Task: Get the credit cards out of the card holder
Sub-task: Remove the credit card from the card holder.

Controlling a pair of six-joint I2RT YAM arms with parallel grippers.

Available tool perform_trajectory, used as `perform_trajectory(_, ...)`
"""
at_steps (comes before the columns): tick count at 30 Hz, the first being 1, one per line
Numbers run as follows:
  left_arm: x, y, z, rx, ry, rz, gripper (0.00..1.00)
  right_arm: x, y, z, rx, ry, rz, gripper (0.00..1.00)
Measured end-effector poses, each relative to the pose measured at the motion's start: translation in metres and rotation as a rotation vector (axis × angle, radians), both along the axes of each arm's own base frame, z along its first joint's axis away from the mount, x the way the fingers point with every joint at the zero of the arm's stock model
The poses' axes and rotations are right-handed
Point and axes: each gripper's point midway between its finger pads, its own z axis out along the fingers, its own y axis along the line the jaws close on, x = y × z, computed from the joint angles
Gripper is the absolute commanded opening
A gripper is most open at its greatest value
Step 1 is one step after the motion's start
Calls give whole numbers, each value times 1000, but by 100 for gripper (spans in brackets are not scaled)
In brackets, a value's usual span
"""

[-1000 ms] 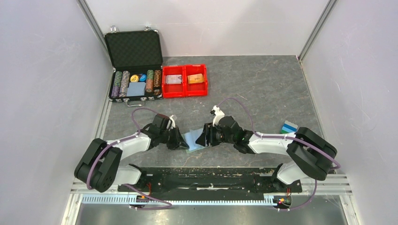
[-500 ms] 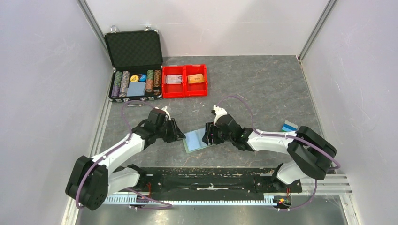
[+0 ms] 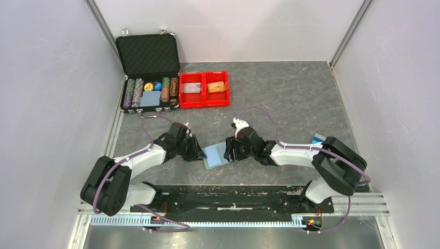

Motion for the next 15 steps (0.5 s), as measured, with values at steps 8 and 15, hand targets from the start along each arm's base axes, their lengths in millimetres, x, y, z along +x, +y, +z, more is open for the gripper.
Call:
perform_trajectory(8,-3,-4,-7,-21,14,-17,33,1,-1,-1,-14,-2,0,64)
perform_trajectory(15,-2,-6,-8,-39,4,-23,31,0,9,2,34,21,14,63)
